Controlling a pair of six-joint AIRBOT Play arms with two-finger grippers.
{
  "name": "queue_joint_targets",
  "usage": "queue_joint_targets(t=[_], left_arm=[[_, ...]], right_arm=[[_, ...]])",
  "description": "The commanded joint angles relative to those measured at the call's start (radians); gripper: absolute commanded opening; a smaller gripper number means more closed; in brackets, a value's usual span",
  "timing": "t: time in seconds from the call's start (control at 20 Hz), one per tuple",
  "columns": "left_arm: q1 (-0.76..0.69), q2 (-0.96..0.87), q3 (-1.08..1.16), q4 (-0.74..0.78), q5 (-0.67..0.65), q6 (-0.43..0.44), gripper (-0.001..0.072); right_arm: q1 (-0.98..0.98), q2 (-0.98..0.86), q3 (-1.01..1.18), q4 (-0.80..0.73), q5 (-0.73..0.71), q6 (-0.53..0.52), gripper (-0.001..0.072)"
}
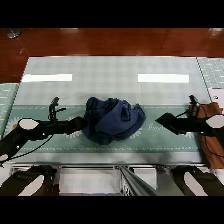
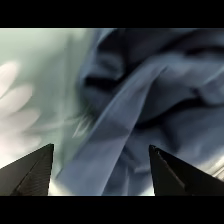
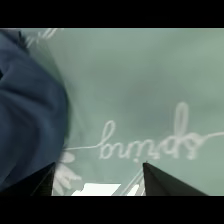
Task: Fold the shirts.
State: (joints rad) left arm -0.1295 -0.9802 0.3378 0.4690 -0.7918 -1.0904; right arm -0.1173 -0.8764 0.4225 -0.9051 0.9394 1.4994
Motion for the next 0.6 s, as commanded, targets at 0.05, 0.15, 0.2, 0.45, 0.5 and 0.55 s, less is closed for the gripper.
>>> queue_joint_targets(t=[0.05,0.15,0.2,0.45,0.5,0.55], left_arm=[[-0.058,-0.144,0.096,-0.106,0.032,0.113,0.0451],[-0.058,-0.196,0.164,-0.1,-0.041,0.171,0.0022],[-0.057,-0.21,0.192,-0.099,-0.066,0.182,0.0022],[-0.056,-0.211,0.245,-0.083,-0.097,0.181,0.0022],[-0.056,-0.211,0.245,-0.08,-0.104,0.181,0.0022],[-0.056,-0.211,0.245,-0.078,-0.11,0.181,0.0022]], right_arm=[[0.128,-0.112,-0.014,0.111,-0.061,-0.019,0.0621],[0.164,-0.145,-0.014,0.161,-0.095,-0.019,0.0621],[0.19,-0.167,-0.014,0.187,-0.119,-0.02,0.0621],[0.307,-0.341,0.101,0.261,-0.152,-0.045,0.0621],[0.316,-0.377,0.134,0.265,-0.151,-0.043,0.0621],[0.321,-0.411,0.165,0.276,-0.151,-0.041,0.062]])
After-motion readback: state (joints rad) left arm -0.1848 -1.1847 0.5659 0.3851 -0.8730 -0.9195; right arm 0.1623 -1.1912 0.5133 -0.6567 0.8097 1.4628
